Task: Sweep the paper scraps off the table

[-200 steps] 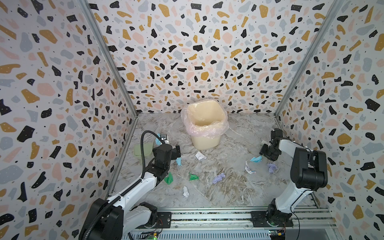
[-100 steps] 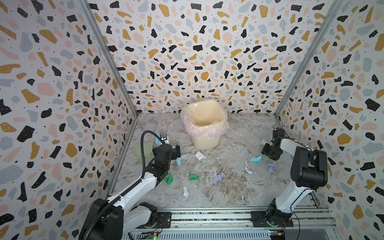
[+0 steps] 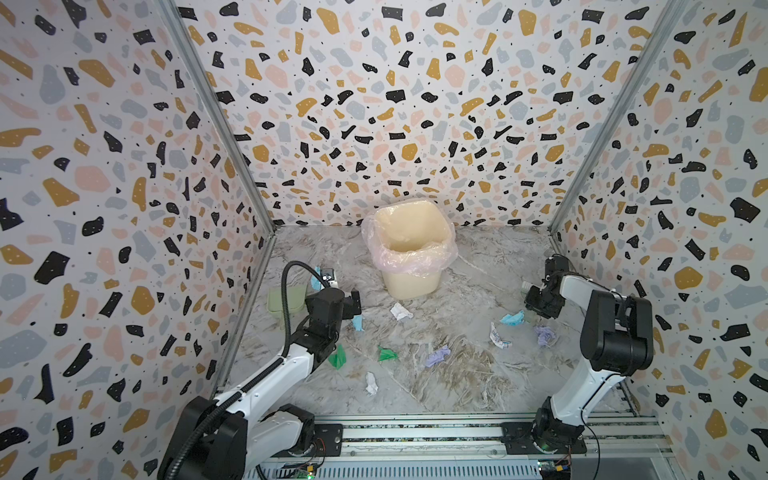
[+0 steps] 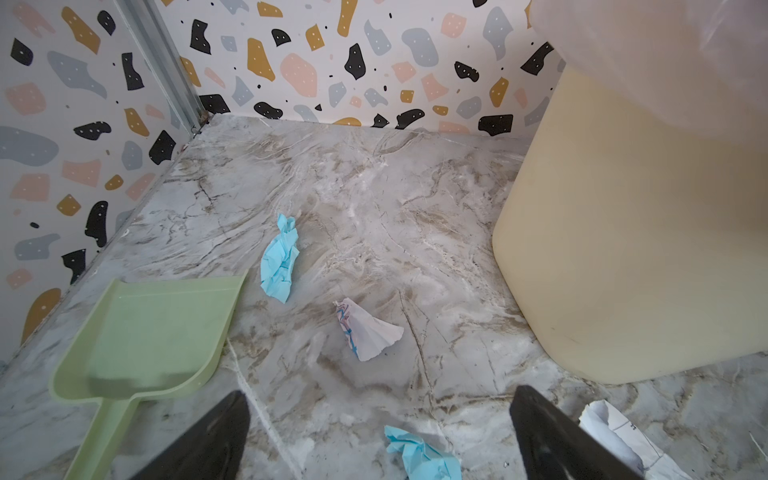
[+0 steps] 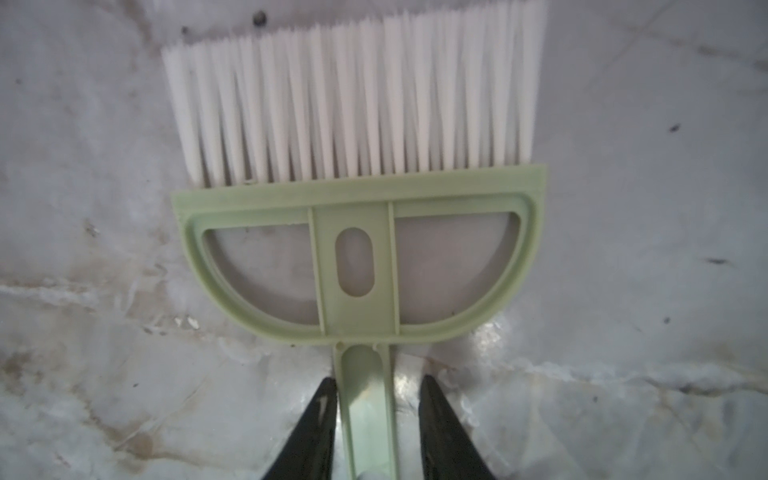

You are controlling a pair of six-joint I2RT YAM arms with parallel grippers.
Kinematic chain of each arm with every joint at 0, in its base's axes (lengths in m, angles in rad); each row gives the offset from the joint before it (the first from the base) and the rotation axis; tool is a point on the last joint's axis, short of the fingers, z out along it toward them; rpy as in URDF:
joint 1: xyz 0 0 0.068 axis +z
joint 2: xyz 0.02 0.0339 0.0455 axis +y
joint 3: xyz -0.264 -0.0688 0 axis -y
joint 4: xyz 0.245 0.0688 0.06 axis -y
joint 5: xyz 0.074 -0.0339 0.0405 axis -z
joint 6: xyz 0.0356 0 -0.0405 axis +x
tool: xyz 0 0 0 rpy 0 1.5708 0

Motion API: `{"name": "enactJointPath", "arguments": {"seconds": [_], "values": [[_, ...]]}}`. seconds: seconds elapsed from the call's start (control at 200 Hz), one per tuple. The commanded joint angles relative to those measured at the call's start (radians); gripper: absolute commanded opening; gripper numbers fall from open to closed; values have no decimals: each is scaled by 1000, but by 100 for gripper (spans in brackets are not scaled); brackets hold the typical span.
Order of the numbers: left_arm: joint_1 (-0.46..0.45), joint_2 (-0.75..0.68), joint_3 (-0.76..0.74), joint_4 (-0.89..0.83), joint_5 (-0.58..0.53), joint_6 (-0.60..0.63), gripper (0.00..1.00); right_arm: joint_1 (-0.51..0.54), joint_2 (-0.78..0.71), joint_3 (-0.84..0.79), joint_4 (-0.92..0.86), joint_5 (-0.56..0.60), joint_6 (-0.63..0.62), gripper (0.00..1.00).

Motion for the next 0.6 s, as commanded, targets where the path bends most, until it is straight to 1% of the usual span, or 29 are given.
{"name": "enactJointPath", "arguments": {"seconds": [0.0, 0.1, 0.195, 0.28, 0.365, 0.591], "values": [[-6, 8, -8, 26, -10, -10, 100, -3, 33, -12, -63, 0, -11, 33], [-6, 15, -4, 27, -8, -9, 99, 3, 54, -3, -69, 11, -16, 31], [-6, 14, 0, 20, -10, -9, 99, 7, 73, -3, -70, 22, -19, 28], [-6, 8, 3, 17, -14, -5, 100, 8, 89, -7, -66, 24, -23, 24], [-6, 7, 4, 14, -16, -4, 99, 10, 101, -8, -64, 26, -26, 17], [-7, 16, 4, 14, -7, -8, 99, 12, 93, -15, -50, 30, -30, 7]]}}
